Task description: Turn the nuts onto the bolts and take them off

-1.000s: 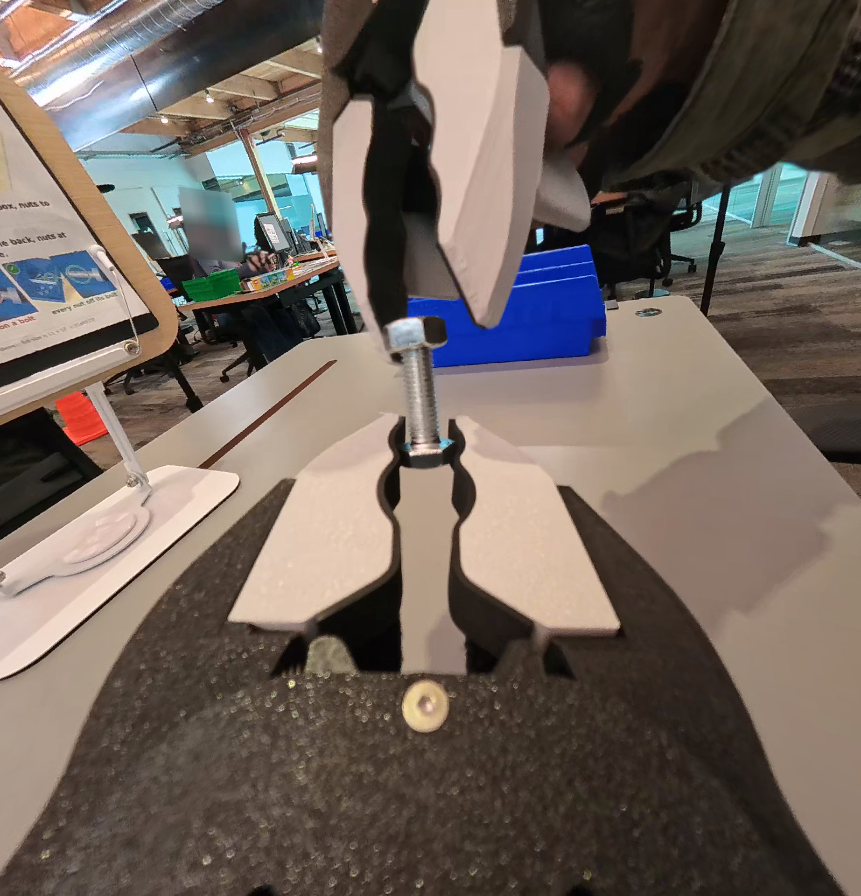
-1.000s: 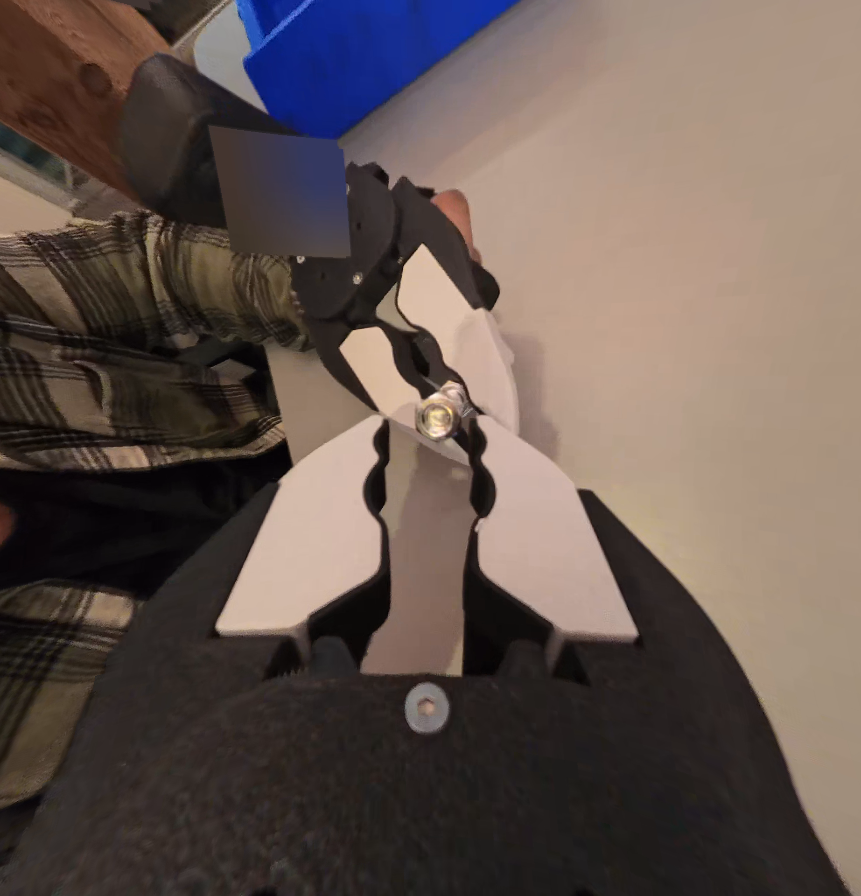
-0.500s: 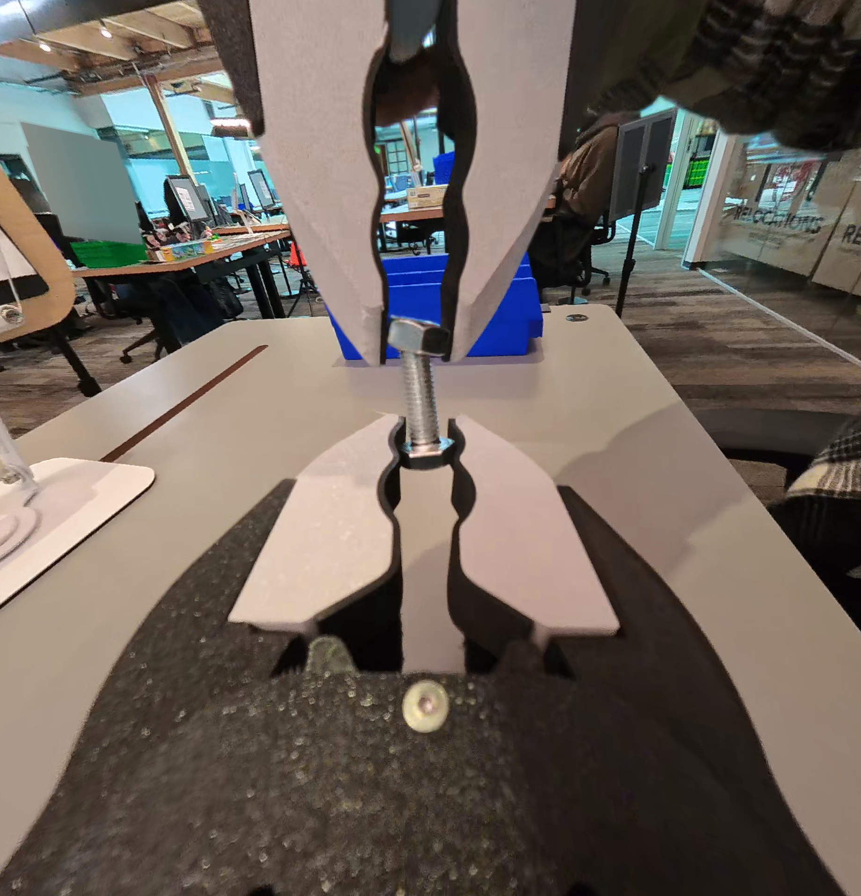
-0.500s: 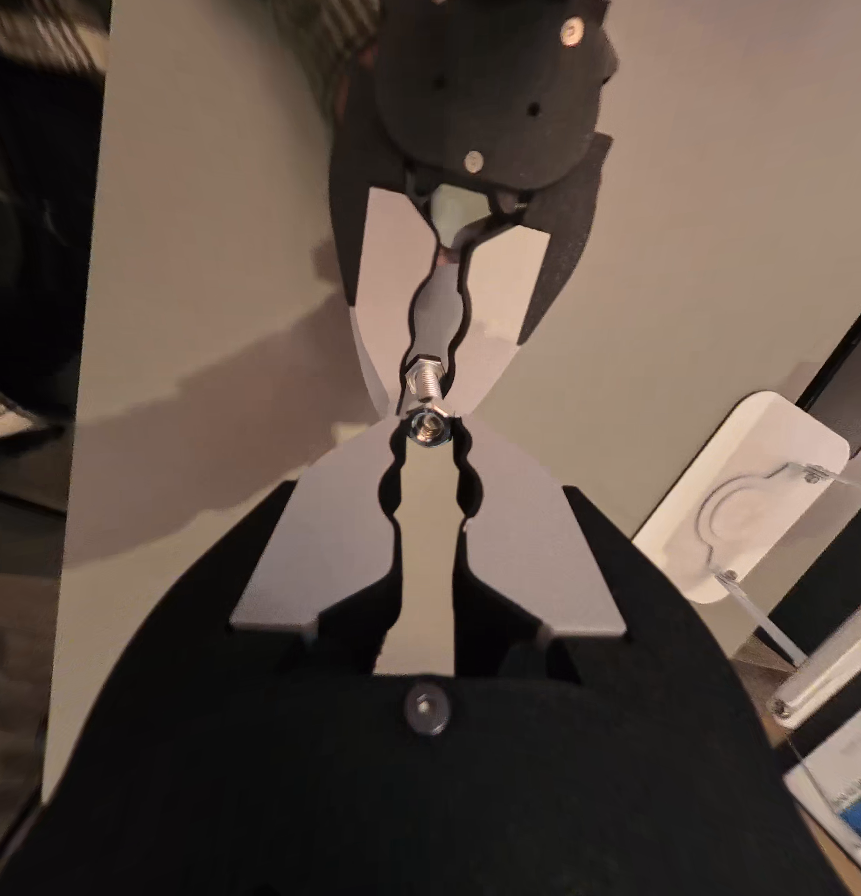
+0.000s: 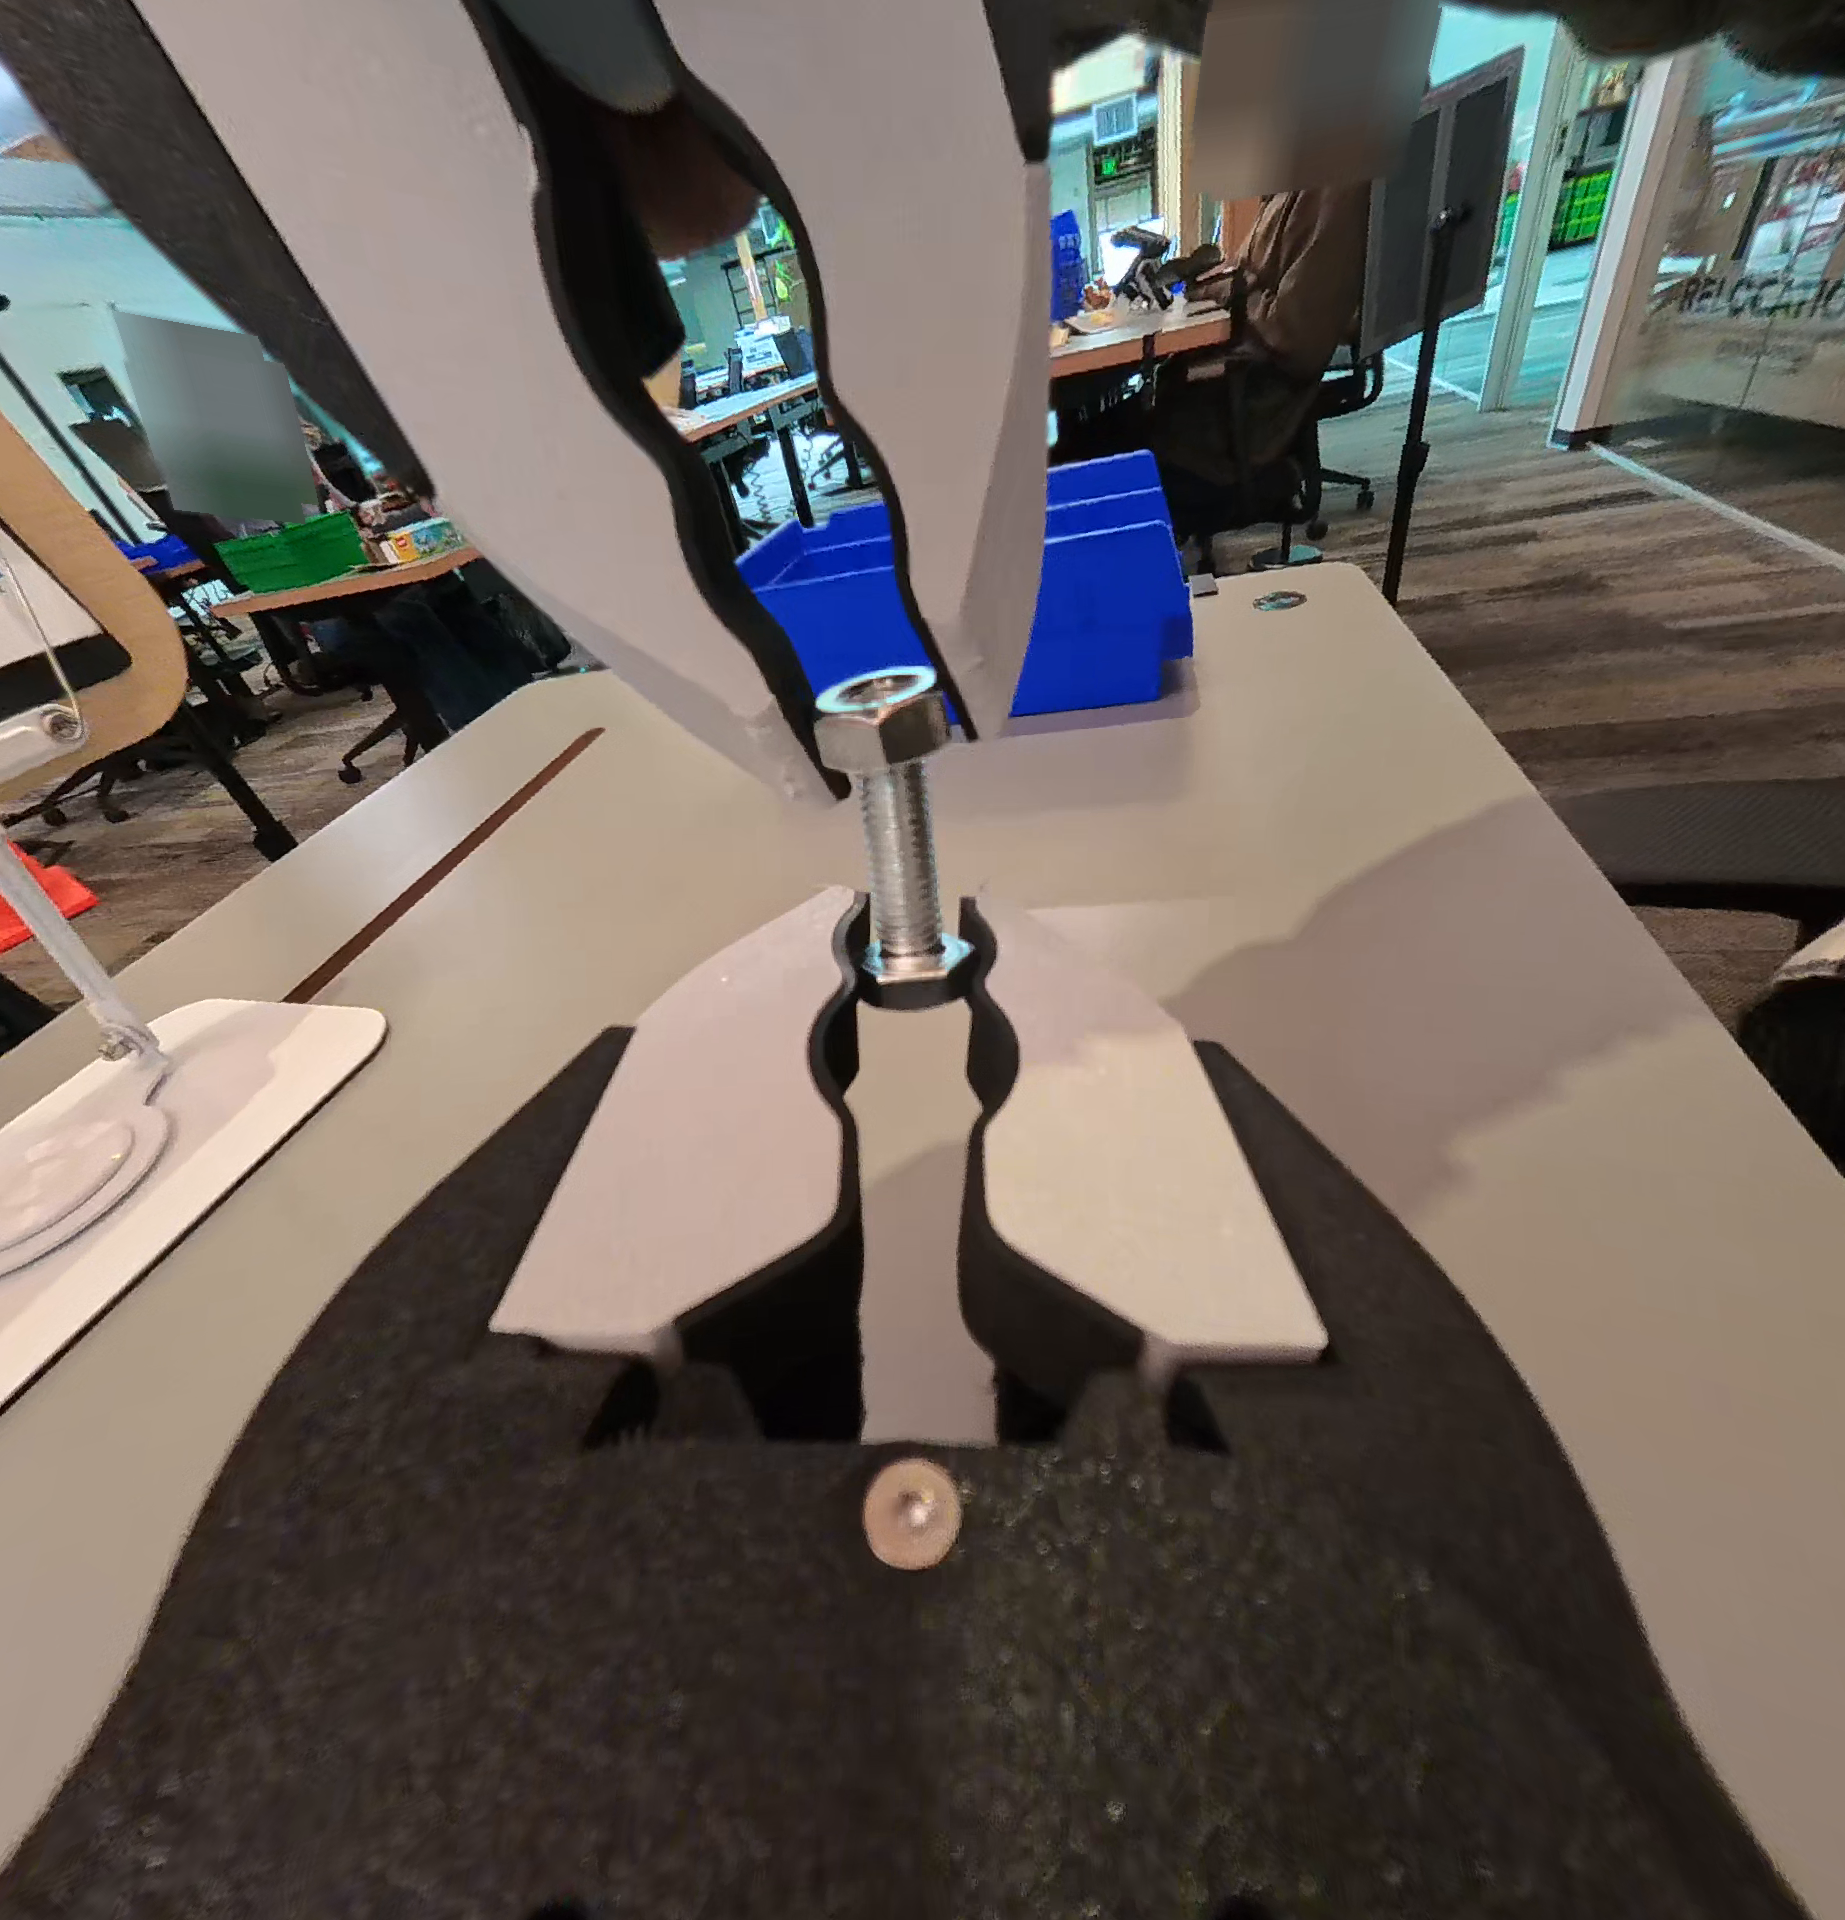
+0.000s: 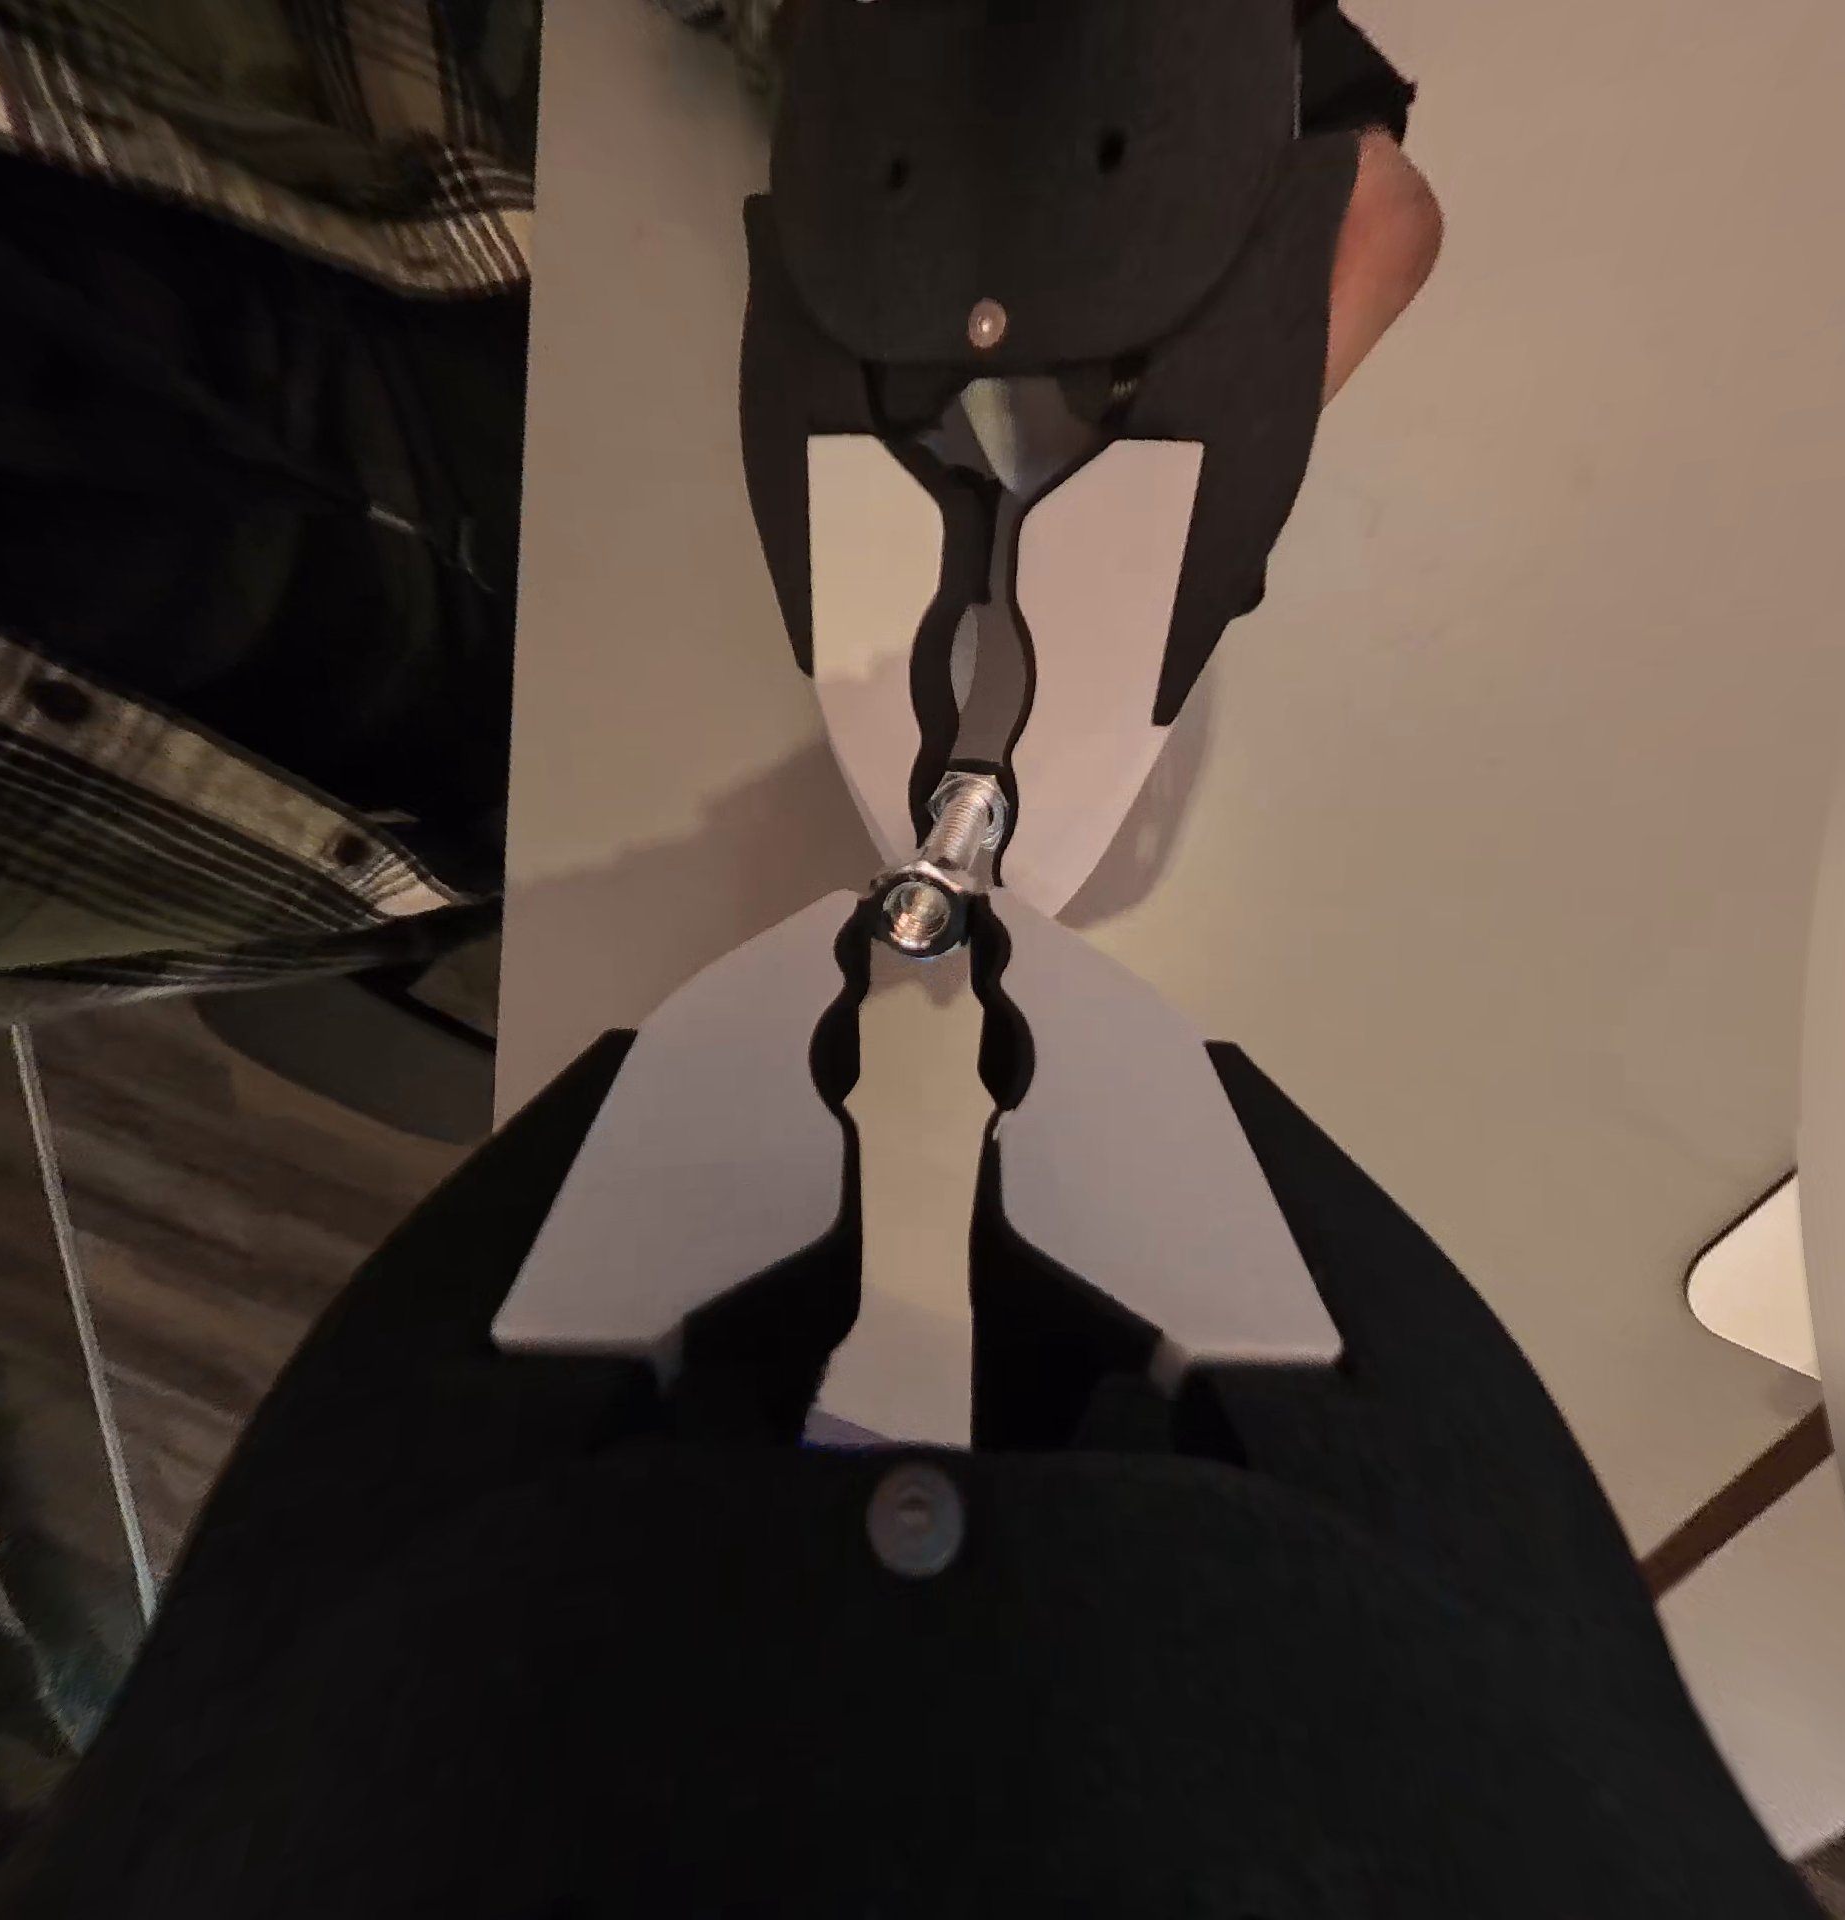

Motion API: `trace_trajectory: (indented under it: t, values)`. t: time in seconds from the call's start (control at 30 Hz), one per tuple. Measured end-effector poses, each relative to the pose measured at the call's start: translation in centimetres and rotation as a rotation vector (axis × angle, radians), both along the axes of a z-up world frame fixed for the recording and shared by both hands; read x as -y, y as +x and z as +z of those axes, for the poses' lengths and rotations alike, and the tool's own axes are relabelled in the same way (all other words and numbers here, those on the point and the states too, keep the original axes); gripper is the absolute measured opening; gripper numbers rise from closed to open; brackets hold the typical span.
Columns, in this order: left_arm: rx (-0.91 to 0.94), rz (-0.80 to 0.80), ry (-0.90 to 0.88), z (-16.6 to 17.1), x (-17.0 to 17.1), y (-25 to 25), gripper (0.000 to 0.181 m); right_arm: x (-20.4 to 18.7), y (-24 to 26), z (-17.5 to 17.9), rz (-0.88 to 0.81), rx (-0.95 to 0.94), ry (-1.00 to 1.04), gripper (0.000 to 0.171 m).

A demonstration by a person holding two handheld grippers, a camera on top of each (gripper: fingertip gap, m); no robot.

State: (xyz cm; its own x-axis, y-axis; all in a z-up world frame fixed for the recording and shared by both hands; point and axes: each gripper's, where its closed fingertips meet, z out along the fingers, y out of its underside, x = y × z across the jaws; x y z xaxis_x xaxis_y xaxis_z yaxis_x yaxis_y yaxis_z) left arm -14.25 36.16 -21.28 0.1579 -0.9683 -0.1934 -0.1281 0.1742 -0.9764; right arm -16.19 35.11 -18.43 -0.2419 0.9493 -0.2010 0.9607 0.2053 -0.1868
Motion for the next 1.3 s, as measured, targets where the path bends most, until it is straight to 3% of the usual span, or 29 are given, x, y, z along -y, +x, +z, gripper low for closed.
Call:
trace_trajectory:
  t: [0.03,0.33,0.6,1.3]
  values:
    - [0.007,-0.001,-0.003,0.15,0.01,-0.07,0.016,-0.03,-0.05,0.10,-0.004,-0.015,-0.005,0.018]
    - [0.069,-0.050,-0.073,0.78,0.20,-0.27,0.016,-0.26,-0.83,0.52,0.086,-0.102,0.079,0.018]
    - [0.021,-0.012,-0.020,0.38,0.09,-0.05,0.016,-0.10,-0.22,0.15,0.085,-0.035,0.061,0.018]
    - [0.032,-0.018,-0.033,0.47,0.10,-0.05,0.016,-0.29,-0.97,0.25,0.055,-0.079,0.070,0.028]
